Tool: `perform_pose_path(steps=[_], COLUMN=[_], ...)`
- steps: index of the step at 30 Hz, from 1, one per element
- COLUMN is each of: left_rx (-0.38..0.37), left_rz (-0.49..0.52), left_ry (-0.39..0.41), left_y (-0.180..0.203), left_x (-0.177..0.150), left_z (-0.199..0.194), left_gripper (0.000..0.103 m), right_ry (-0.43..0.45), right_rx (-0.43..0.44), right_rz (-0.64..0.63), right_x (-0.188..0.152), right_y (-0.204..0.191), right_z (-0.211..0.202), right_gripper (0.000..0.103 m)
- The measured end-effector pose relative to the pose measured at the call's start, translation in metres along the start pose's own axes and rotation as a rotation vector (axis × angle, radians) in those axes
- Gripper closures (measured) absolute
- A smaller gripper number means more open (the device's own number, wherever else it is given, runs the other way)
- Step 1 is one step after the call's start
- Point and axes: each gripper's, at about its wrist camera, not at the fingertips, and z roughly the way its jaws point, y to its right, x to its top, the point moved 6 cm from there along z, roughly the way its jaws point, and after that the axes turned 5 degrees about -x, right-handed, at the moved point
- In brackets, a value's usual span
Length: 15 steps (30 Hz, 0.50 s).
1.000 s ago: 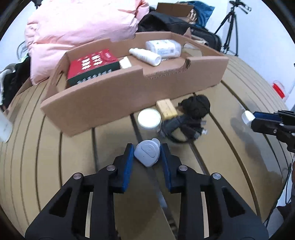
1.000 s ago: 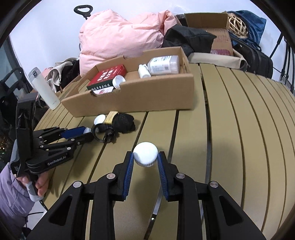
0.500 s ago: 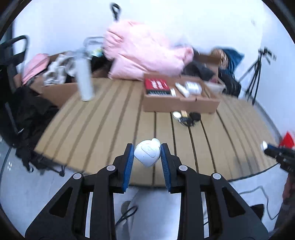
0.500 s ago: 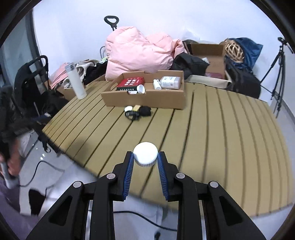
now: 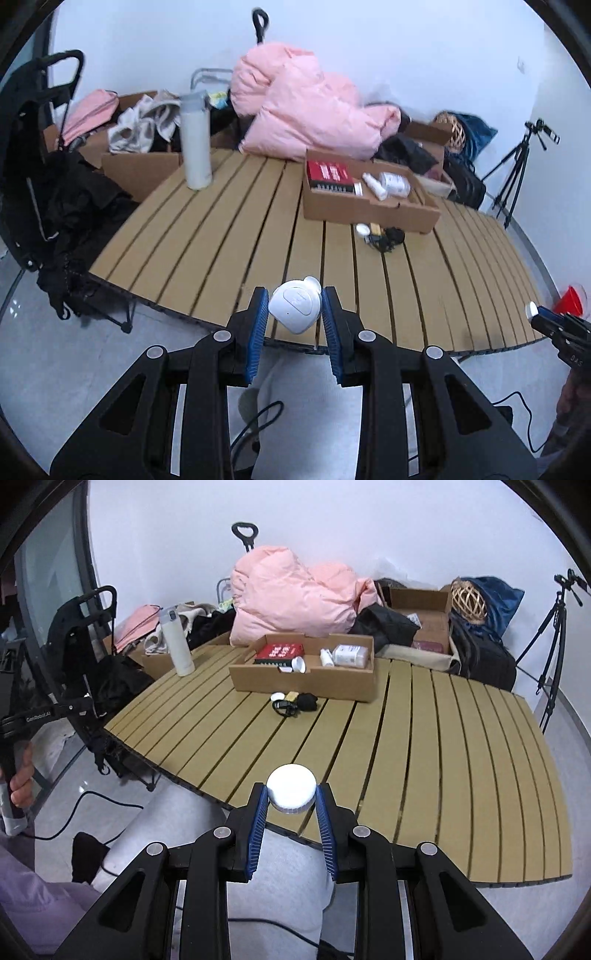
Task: Organize objects
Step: 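Carry the cap and plug in both grippers over the cardboard tray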
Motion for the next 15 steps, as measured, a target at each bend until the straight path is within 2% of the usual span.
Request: perform_pose_path(steps=[3,7,9,12,15], left_rx=[-0.039,-0.092,-0.151,-0.198,-0.201], left_rz=[0.020,0.056,0.082,0.135,0.157], left_ry=[-0.043,-0.069,-0.101,-0.118,-0.160], left_y=[0.008,0.032,0.052,0.084,0.102], left_x=[0.016,0.063,0.091,0.141,0.177], left_z=[0.026,0.075,0.110,0.170,0.237], left_gripper=[0.077,0.077,0.077,0.077,0.077], right_ry=[-0.022,-0.025,-0.023,-0.025,-0.053], right_rx=[0.010,0.058,0.065,0.085,0.115], right_rz=[-0.009,-0.029,-0.050,-0.045,-0.009], right_x=[0.010,0.051,0.085,0.140,0.193], right_y=[0.003,0.012,0.018,0.030,0.040], right_z=[0.019,0.052,0.078,0.126,0.187], right_gripper=[0.074,0.074,0.074,0.074,0.074])
